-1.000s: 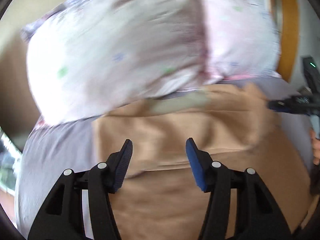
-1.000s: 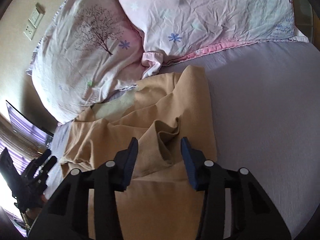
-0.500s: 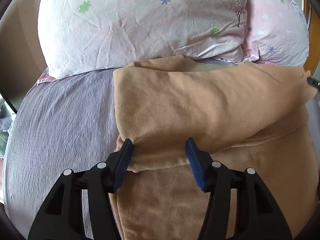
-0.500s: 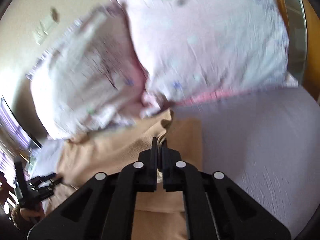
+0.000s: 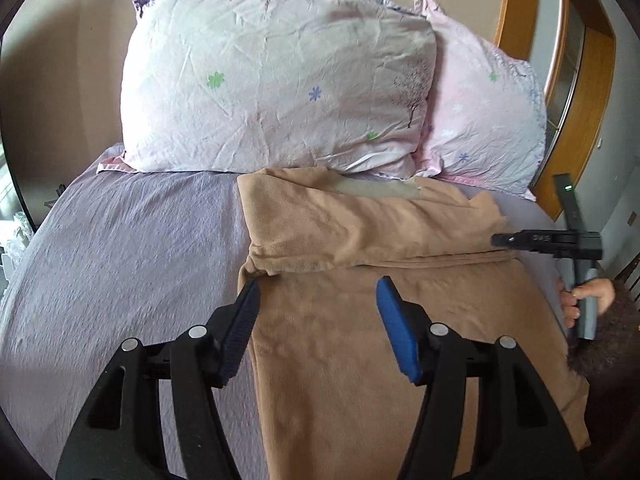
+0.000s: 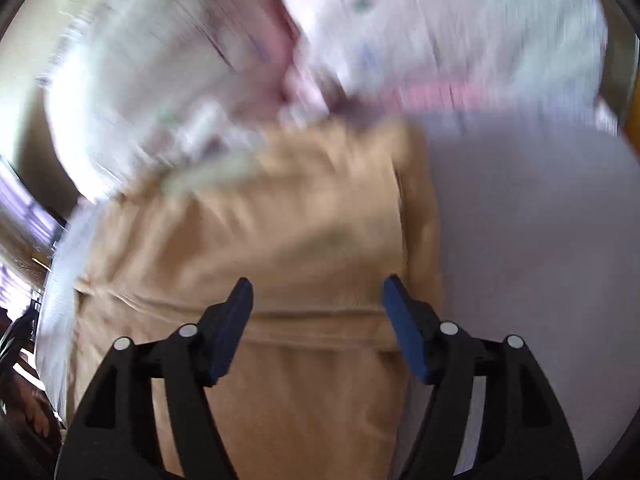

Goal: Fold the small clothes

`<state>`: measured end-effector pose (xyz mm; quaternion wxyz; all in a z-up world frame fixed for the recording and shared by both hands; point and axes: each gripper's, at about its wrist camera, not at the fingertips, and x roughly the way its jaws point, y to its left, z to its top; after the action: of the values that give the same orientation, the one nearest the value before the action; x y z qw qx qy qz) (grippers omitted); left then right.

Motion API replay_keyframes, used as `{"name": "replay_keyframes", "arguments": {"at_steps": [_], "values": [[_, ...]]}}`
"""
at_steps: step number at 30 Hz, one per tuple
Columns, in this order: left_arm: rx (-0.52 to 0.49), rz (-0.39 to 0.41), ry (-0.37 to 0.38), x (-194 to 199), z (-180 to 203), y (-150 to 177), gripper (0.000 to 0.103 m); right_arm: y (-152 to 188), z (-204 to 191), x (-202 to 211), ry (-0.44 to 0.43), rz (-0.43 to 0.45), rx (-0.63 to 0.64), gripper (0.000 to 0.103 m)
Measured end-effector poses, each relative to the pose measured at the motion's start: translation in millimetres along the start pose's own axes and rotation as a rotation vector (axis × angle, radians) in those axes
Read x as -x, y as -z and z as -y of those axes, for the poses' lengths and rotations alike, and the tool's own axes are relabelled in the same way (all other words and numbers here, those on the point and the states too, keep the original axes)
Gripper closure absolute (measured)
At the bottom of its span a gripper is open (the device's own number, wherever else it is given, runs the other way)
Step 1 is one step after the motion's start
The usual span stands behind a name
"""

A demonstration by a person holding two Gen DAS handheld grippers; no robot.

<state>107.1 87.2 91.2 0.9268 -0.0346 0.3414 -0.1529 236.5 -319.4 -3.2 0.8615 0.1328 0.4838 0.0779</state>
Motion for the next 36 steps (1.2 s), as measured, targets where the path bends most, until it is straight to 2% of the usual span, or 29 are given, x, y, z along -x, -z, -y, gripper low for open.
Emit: {"name": "replay_keyframes", "arguments": {"at_steps": [1, 3, 5, 7, 10, 12, 14, 17, 19, 24, 25, 26, 27, 28, 29, 32, 36], "values": [[-0.002, 0.022, 0.004, 19, -4, 9, 0.029, 4, 0, 11, -0.007, 0.04, -0.002, 0.038], [-0.006, 0.05, 0.01, 48, -13, 26, 0.013, 18, -1, 38, -0.035, 0.056, -0.006, 0.037], [0.002, 0.063, 0.064, 78, -26, 50, 0.011, 45, -3, 75, -0.147, 0.111, 0.031, 0.023], [0.048, 0.049, 0.15, 98, -44, 77, 0.011, 78, -3, 107, -0.259, 0.14, 0.084, 0.016], [0.127, 0.015, 0.282, 111, -63, 119, 0.011, 139, 6, 151, -0.455, 0.127, 0.144, 0.012], [0.175, -0.039, 0.332, 111, -72, 151, 0.011, 186, 28, 166, -0.561, 0.099, 0.151, 0.009], [0.206, -0.098, 0.356, 104, -75, 175, 0.011, 224, 46, 173, -0.568, 0.06, 0.122, 0.009], [0.234, -0.156, 0.373, 87, -76, 193, 0.012, 267, 75, 166, -0.518, -0.003, 0.02, 0.009], [0.234, -0.185, 0.391, 72, -73, 197, 0.013, 281, 84, 151, -0.476, -0.038, -0.039, 0.009], [0.24, -0.209, 0.422, 43, -62, 190, 0.022, 280, 83, 103, -0.582, -0.069, -0.106, 0.009], [0.254, -0.21, 0.437, 38, -61, 189, 0.028, 275, 81, 95, -0.591, -0.073, -0.106, 0.016], [0.281, -0.211, 0.46, 34, -61, 189, 0.041, 274, 78, 89, -0.613, -0.079, -0.106, 0.04], [0.31, -0.218, 0.486, 30, -62, 189, 0.05, 272, 77, 85, -0.648, -0.088, -0.103, 0.062], [0.343, -0.23, 0.522, 28, -64, 191, 0.076, 272, 74, 82, -0.674, -0.096, -0.094, 0.094], [0.389, -0.239, 0.57, 26, -67, 192, 0.096, 273, 70, 83, -0.686, -0.099, -0.076, 0.095], [0.486, -0.214, 0.652, 38, -76, 191, 0.099, 268, 63, 104, -0.725, -0.057, -0.026, 0.096], [0.485, -0.125, 0.694, 61, -78, 156, 0.099, 236, 54, 146, -0.76, 0.081, 0.025, 0.096]]}}
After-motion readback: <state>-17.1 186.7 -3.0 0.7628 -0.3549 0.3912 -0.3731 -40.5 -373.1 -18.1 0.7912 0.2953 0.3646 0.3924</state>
